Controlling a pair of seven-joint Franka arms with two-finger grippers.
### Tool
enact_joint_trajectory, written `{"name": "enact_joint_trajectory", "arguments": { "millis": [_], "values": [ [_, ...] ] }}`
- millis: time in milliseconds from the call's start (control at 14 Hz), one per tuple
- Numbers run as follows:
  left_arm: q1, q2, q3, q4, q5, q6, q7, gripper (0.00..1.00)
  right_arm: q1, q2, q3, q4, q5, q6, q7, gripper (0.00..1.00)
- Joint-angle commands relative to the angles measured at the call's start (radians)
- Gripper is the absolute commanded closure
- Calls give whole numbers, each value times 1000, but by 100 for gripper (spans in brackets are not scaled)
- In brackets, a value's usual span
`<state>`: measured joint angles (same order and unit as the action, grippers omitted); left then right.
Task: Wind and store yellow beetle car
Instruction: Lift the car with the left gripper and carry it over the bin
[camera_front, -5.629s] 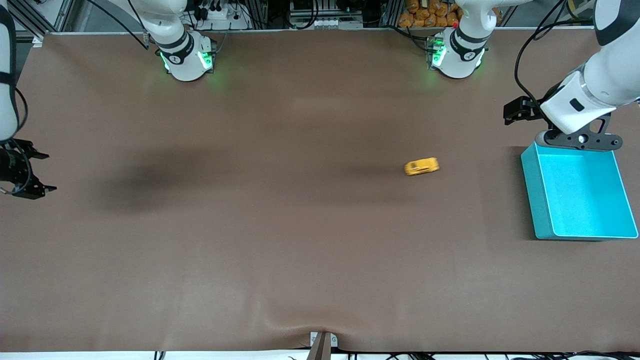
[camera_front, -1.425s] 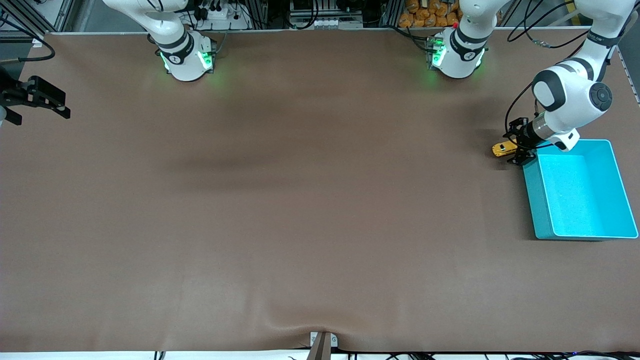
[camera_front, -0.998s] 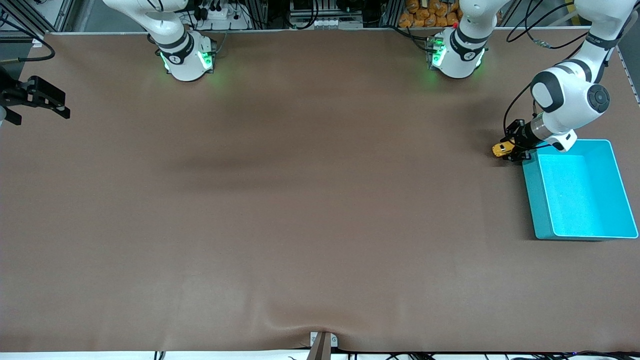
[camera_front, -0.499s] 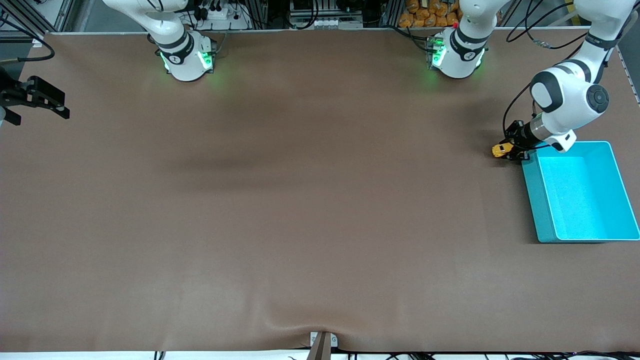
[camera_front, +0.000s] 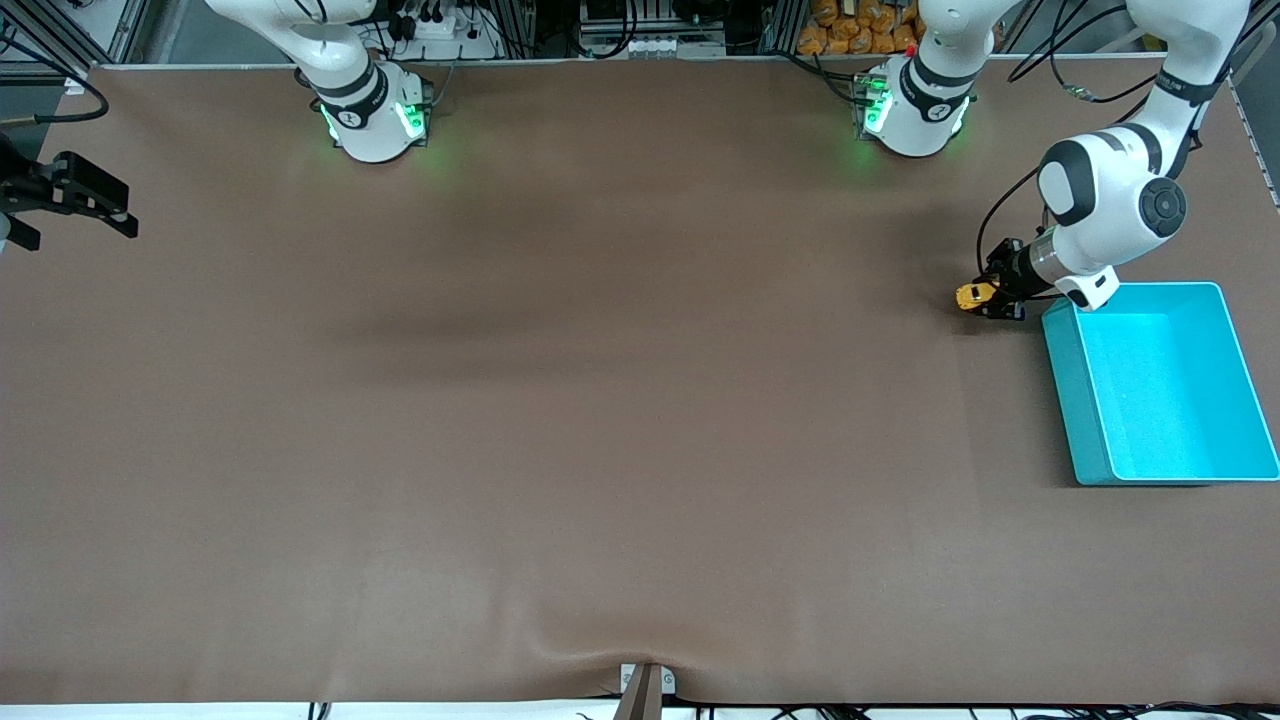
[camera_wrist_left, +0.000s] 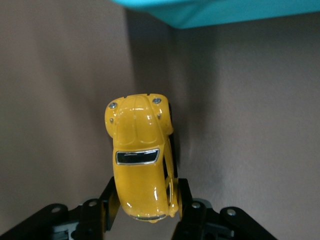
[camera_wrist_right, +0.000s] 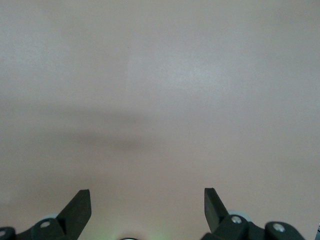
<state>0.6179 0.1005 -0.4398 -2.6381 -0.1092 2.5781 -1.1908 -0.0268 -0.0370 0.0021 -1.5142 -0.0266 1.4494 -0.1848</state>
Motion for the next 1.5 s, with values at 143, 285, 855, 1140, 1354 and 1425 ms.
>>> {"name": "enact_joint_trajectory", "arguments": {
  "millis": [143, 285, 855, 1140, 1354, 1425],
  "values": [
    [2, -103, -111, 19, -1, -67, -13, 100, 11, -15, -5, -4, -18, 3, -9, 0],
    [2, -122, -116, 62, 38, -97, 0, 100, 13, -15, -5, -4, -18, 3, -9, 0],
    [74, -36, -106, 424, 161, -364, 267, 100, 14, -15, -4, 0, -18, 2, -9, 0],
    [157, -2, -103, 490, 163, -366, 563, 100, 13, -15, -4, 0, -15, 0, -9, 0],
    [216, 10, -103, 529, 163, -366, 736, 100, 10, -15, -5, 0, -13, 0, -13, 0],
    [226, 22, -103, 539, 184, -366, 770, 100, 11, -17, -5, 0, -13, 0, -13, 0]
  ]
}}
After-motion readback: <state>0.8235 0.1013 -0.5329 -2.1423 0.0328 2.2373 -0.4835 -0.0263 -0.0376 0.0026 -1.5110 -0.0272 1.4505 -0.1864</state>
